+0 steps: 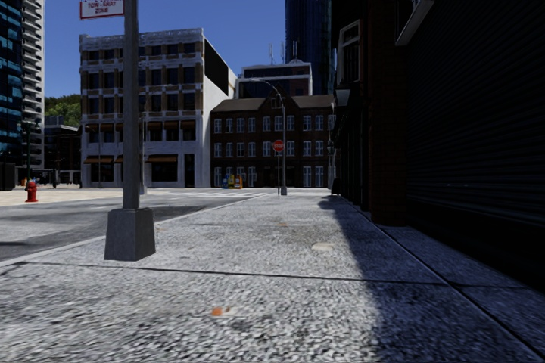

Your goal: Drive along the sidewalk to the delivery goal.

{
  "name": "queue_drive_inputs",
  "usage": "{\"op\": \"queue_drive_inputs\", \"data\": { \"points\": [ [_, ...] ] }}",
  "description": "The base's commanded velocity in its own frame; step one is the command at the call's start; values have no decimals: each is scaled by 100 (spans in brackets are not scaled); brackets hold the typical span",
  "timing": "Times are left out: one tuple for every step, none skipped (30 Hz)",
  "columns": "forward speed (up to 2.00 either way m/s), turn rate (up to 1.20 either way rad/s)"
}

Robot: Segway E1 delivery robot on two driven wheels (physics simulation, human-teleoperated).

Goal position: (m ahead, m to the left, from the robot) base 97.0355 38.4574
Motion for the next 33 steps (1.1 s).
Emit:
{"op": "queue_drive_inputs", "data": {
  "points": [
    [200,-24],
    [200,-25],
    [200,-25],
    [200,-25],
    [200,-25],
    [200,-25],
    [200,-25],
    [200,-25],
    [200,-25],
    [200,-25],
    [200,-25],
    [200,-26],
    [200,-26],
    [200,-26],
    [200,-26],
    [200,-26],
    [200,-26],
    [200,-26],
    [200,-26],
    [200,-26],
    [200,-26],
    [200,-26],
    [200,-26],
    [200,-26],
    [200,-26],
    [200,-26],
    [200,-26],
    [200,-26],
    [200,-26],
    [200,-26],
    [200,-26],
    [200,0],
    [200,0]
  ]
}}
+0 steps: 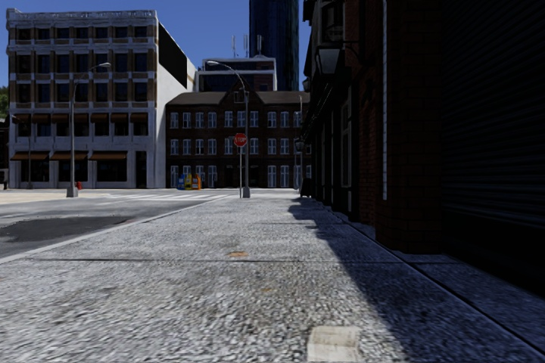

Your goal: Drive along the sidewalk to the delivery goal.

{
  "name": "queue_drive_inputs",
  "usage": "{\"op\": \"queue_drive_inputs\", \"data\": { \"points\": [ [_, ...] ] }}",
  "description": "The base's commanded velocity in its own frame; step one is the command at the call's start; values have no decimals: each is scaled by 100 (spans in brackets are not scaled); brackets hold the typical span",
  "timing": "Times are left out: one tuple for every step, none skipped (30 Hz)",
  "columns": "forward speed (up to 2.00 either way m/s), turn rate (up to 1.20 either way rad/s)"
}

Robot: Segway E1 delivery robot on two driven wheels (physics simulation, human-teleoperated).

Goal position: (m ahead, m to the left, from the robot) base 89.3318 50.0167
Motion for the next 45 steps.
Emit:
{"op": "queue_drive_inputs", "data": {
  "points": [
    [200,0],
    [200,0],
    [200,0],
    [200,0],
    [200,0],
    [200,0],
    [200,0],
    [200,0],
    [200,0],
    [200,0],
    [200,0],
    [200,0],
    [200,0],
    [200,0],
    [200,0],
    [200,0],
    [200,0],
    [200,0],
    [200,0],
    [200,0],
    [200,0],
    [200,0],
    [200,0],
    [200,0],
    [200,0],
    [200,0],
    [200,0],
    [200,0],
    [200,0],
    [200,0],
    [200,0],
    [200,0],
    [200,0],
    [200,0],
    [200,0],
    [200,0],
    [200,0],
    [200,0],
    [200,0],
    [200,0],
    [200,0],
    [200,0],
    [200,0],
    [200,0],
    [200,0]
  ]
}}
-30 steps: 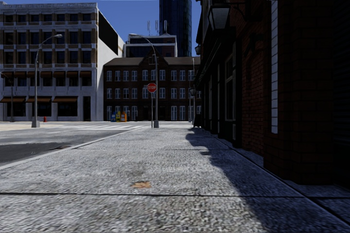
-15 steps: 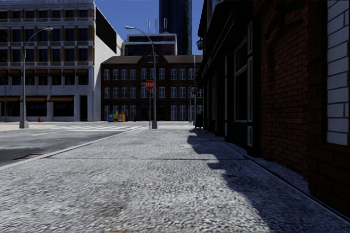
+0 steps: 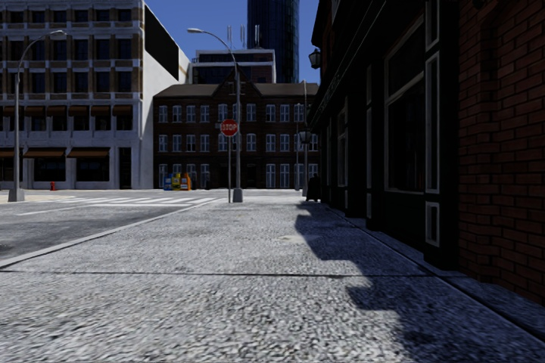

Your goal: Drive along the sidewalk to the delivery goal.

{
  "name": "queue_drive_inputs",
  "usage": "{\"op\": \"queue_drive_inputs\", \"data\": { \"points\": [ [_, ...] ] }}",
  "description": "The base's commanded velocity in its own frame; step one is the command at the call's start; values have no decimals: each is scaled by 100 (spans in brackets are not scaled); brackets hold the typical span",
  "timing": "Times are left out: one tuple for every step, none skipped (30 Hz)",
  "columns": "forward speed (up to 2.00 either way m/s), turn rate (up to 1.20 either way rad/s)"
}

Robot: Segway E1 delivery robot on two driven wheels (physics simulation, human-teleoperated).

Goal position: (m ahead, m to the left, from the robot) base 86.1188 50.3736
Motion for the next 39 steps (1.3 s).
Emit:
{"op": "queue_drive_inputs", "data": {
  "points": [
    [200,0],
    [200,0],
    [200,0],
    [200,0],
    [200,0],
    [200,0],
    [200,0],
    [200,0],
    [200,0],
    [200,0],
    [200,0],
    [200,0],
    [200,0],
    [200,0],
    [200,0],
    [200,0],
    [200,0],
    [200,0],
    [200,0],
    [200,0],
    [200,0],
    [200,0],
    [200,0],
    [200,0],
    [200,0],
    [200,0],
    [200,0],
    [200,0],
    [200,0],
    [200,0],
    [200,0],
    [200,0],
    [200,0],
    [200,0],
    [200,0],
    [200,0],
    [200,0],
    [200,0],
    [200,0]
  ]
}}
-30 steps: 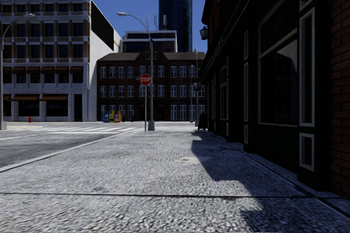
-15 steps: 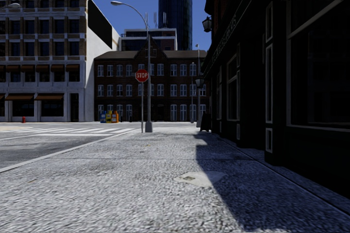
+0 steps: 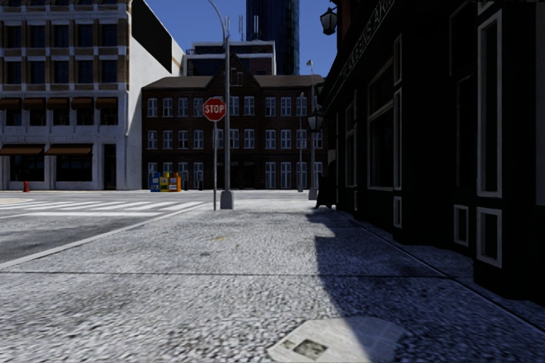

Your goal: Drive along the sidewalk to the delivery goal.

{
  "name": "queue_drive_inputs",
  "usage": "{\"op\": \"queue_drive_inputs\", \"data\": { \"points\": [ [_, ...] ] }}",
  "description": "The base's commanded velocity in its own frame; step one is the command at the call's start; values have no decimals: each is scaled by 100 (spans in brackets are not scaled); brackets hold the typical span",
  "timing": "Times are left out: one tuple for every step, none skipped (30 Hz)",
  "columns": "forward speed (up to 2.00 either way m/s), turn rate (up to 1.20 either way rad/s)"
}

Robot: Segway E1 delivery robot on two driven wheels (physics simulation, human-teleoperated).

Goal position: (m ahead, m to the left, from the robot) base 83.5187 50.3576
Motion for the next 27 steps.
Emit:
{"op": "queue_drive_inputs", "data": {
  "points": [
    [200,0],
    [200,0],
    [200,0],
    [200,0],
    [200,0],
    [200,0],
    [200,0],
    [200,0],
    [200,0],
    [200,0],
    [200,0],
    [200,0],
    [200,0],
    [200,0],
    [200,0],
    [200,0],
    [200,0],
    [200,0],
    [200,0],
    [200,0],
    [200,0],
    [200,0],
    [200,0],
    [200,0],
    [200,0],
    [200,0],
    [200,0]
  ]
}}
